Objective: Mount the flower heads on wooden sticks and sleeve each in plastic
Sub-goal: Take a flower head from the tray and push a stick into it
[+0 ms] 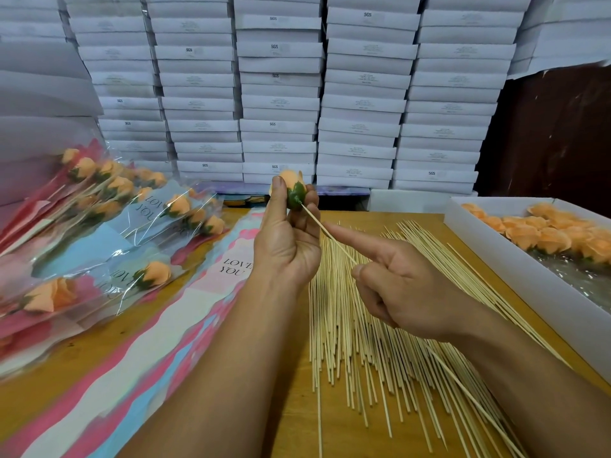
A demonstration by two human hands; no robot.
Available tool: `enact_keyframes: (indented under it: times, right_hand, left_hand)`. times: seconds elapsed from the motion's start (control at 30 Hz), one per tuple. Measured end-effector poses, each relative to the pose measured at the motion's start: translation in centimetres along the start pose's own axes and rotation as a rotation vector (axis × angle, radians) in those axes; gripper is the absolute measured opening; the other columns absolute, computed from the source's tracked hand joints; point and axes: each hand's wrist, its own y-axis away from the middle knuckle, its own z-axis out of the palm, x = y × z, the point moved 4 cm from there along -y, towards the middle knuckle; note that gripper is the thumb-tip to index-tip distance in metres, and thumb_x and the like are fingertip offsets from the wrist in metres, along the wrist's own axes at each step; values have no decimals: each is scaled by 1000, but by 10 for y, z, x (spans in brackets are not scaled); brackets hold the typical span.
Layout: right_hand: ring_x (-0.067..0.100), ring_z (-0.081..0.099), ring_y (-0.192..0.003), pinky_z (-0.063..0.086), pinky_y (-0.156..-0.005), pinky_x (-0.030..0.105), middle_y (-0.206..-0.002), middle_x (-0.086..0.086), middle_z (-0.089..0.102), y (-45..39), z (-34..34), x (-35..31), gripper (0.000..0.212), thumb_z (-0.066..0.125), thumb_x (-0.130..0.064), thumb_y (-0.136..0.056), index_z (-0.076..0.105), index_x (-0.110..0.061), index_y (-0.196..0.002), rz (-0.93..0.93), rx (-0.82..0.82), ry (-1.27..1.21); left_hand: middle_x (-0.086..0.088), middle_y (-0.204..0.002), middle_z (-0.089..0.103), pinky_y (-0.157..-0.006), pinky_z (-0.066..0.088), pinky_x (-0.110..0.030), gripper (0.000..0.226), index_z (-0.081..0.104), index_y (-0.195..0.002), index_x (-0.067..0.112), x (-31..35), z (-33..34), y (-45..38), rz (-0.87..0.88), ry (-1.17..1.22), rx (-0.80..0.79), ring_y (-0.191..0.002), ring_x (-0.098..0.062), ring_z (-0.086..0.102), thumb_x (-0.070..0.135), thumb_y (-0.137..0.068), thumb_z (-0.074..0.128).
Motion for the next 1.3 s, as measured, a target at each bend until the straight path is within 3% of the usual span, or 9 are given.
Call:
enact_keyframes:
  times: [0.27, 0.53, 0.73, 1.0, 1.13, 1.3]
  right_hand:
    - [12, 38, -38, 40, -41, 28, -43, -2, 48, 0, -1, 0, 67, 37, -16, -89, 40, -64, -135, -3, 7, 25]
    - [10, 39, -38, 40, -43, 27, -43, -4, 48, 0, 0, 1, 66, 37, -16, -89, 38, -57, -140, 6, 6, 19]
    - [8, 40, -39, 41, -43, 25, -43, -3, 49, 0, -1, 2, 65, 37, -16, -89, 39, -62, -135, 15, 9, 10]
    - [7, 40, -38, 41, -43, 25, -43, -3, 48, 0, 0, 1, 66, 37, -15, -89, 37, -55, -142, 27, 12, 3]
    - [5, 42, -39, 42, -43, 23, -43, -3, 48, 0, -1, 1, 67, 36, -4, -97, 34, -47, -148, 24, 19, 27]
    - [6, 41, -38, 41, -42, 24, -43, -4, 48, 1, 0, 4, 68, 35, -1, -99, 33, -41, -154, 43, 13, 26]
  left_hand:
    - [-11, -87, 66, -47, 54, -17, 58, 53, -139, -1, 0, 1, 0, 4, -17, 9, -57, -10, 67, 32, -93, 66]
    - [-12, -87, 66, -47, 53, -17, 58, 53, -139, -1, 0, 1, 1, 7, -27, 9, -57, -10, 67, 32, -93, 65]
    - [-12, -86, 66, -48, 53, -17, 58, 53, -139, -2, 0, 2, 2, 7, -41, 3, -57, -10, 67, 31, -93, 66]
    - [-11, -86, 66, -49, 54, -17, 57, 52, -140, -1, -1, 2, 2, 12, -64, -7, -58, -11, 67, 29, -93, 66]
    - [-12, -87, 67, -48, 54, -17, 57, 50, -142, 0, -1, 2, 2, 25, -95, -13, -58, -11, 68, 26, -94, 65]
    - [-13, -85, 67, -51, 55, -19, 34, 60, -124, 3, 2, 2, 2, 89, -177, -14, -58, -13, 67, 21, -95, 64]
